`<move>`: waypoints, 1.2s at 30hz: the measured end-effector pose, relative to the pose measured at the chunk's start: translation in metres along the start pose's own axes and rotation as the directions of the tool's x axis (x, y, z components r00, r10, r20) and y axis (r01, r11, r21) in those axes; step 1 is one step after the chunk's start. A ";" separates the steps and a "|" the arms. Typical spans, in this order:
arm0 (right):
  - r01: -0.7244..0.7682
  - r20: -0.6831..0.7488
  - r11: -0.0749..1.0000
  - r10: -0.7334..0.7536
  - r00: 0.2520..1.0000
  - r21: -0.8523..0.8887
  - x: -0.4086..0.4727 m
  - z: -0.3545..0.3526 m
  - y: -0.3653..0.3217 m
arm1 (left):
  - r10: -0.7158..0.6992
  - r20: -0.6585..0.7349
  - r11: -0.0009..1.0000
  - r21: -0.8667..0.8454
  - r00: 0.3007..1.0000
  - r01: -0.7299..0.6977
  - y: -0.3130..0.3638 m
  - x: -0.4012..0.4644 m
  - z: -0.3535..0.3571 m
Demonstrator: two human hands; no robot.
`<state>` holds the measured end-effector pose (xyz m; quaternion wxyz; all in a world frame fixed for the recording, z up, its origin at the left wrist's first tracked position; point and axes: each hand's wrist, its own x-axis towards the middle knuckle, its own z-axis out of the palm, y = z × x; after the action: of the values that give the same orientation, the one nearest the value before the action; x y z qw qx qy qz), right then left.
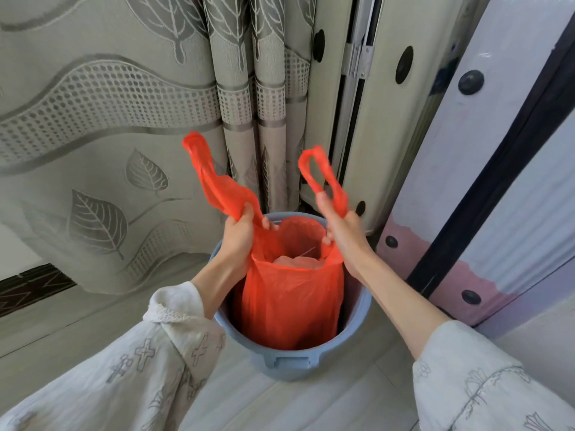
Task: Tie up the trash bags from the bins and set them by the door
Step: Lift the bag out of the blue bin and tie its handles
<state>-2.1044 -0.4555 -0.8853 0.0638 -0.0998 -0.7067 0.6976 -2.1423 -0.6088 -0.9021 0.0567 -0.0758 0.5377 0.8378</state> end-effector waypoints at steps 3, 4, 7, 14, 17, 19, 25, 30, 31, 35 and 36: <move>0.093 0.035 0.942 -0.086 0.996 -0.322 0.008 0.001 -0.026 | 0.020 0.014 0.997 -0.075 1.000 -0.019 0.024 -0.002 0.018; 0.103 0.023 0.924 -0.102 0.995 -0.368 0.010 0.002 -0.036 | 0.043 0.020 0.995 -0.095 0.999 -0.041 0.035 -0.003 0.023; 0.143 -0.038 0.954 -0.158 0.987 -0.262 0.008 0.012 -0.080 | 0.166 0.033 0.983 -0.083 0.986 -0.163 0.078 -0.010 0.039; 0.255 -0.011 0.947 -0.258 0.966 0.198 -0.026 0.052 -0.186 | 0.408 0.019 0.909 -0.105 0.913 -0.404 0.188 -0.041 0.043; 0.233 0.044 0.892 -0.270 0.962 0.386 -0.038 0.077 -0.219 | 0.427 -0.014 0.896 -0.127 0.904 -0.425 0.236 -0.060 0.024; 0.197 0.105 0.866 -0.274 0.956 0.459 -0.048 0.098 -0.238 | 0.433 -0.002 0.895 -0.115 0.901 -0.430 0.261 -0.074 0.007; 0.040 0.289 0.876 -0.201 0.936 0.481 -0.076 0.172 -0.243 | 0.439 -0.107 0.898 0.013 0.892 -0.440 0.287 -0.106 -0.070; -0.225 0.471 0.858 -0.021 0.882 0.461 -0.098 0.217 -0.198 | 0.383 -0.218 0.923 0.042 0.898 -0.383 0.265 -0.136 -0.138; -0.264 0.491 0.853 0.011 0.871 0.449 -0.104 0.223 -0.186 | 0.369 -0.232 0.928 0.038 0.900 -0.370 0.256 -0.141 -0.149; -0.386 0.509 0.852 0.170 0.844 0.354 -0.124 0.238 -0.120 | 0.278 -0.272 0.960 0.038 0.921 -0.278 0.199 -0.157 -0.191; -0.406 0.499 0.856 0.212 0.840 0.319 -0.128 0.239 -0.100 | 0.248 -0.281 0.968 0.046 0.927 -0.245 0.181 -0.161 -0.200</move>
<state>-2.0401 -0.7187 -0.7840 -0.1964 -0.0367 -0.5122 0.8353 -2.0033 -0.8684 -0.7926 -0.1265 -0.1272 0.5495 0.8160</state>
